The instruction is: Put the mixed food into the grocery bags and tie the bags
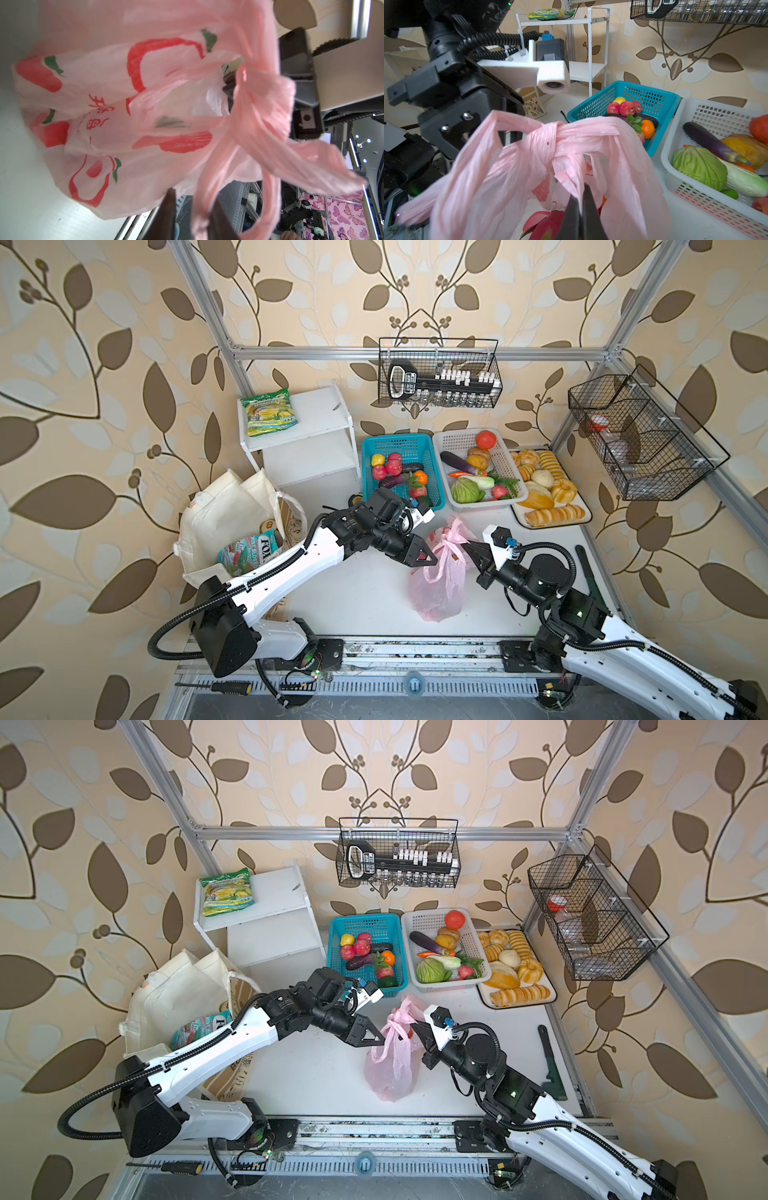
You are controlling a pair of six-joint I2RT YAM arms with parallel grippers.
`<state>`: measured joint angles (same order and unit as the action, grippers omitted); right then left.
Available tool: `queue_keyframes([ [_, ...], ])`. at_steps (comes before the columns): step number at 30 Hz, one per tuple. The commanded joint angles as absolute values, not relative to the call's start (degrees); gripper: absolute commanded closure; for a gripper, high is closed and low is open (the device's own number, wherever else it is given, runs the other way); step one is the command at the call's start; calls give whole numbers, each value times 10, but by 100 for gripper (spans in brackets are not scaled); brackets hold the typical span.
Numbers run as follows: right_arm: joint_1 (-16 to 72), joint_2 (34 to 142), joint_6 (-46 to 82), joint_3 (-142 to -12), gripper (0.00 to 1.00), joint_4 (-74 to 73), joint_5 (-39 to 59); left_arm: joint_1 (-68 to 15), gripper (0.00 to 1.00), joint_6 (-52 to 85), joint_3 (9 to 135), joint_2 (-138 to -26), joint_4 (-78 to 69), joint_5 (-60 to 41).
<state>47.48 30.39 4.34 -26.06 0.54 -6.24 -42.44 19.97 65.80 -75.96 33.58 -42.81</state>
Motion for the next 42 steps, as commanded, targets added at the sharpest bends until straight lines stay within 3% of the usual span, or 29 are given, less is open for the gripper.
queue_keyframes([
  [1, 473, 294, 67, -298, 100, 56, -119, -422, 100, 155, 698, -753, 391, -380],
  [9, 466, 243, 151, -331, 100, 183, -250, -365, 100, 179, 680, -709, 408, -247],
  [13, 417, 247, 228, -332, 100, 255, -296, -339, 100, 182, 667, -694, 435, -171],
  [21, 120, 261, 342, -247, 100, 226, -63, -280, 100, 200, 590, -679, 472, -62],
  [24, 40, 263, 354, -215, 100, 216, -24, -259, 100, 213, 564, -673, 486, -27],
  [31, 16, 269, 353, -173, 100, 199, -23, -230, 100, 215, 527, -674, 498, -14],
  [36, 23, 254, 327, -170, 100, 173, 25, -230, 100, 204, 530, -670, 452, -134],
  [37, 23, 249, 329, -172, 100, 166, 44, -230, 96, 193, 540, -672, 453, -157],
  [42, 33, 247, 389, -168, 53, -2, 268, -230, 90, 174, 566, -669, 454, -195],
])
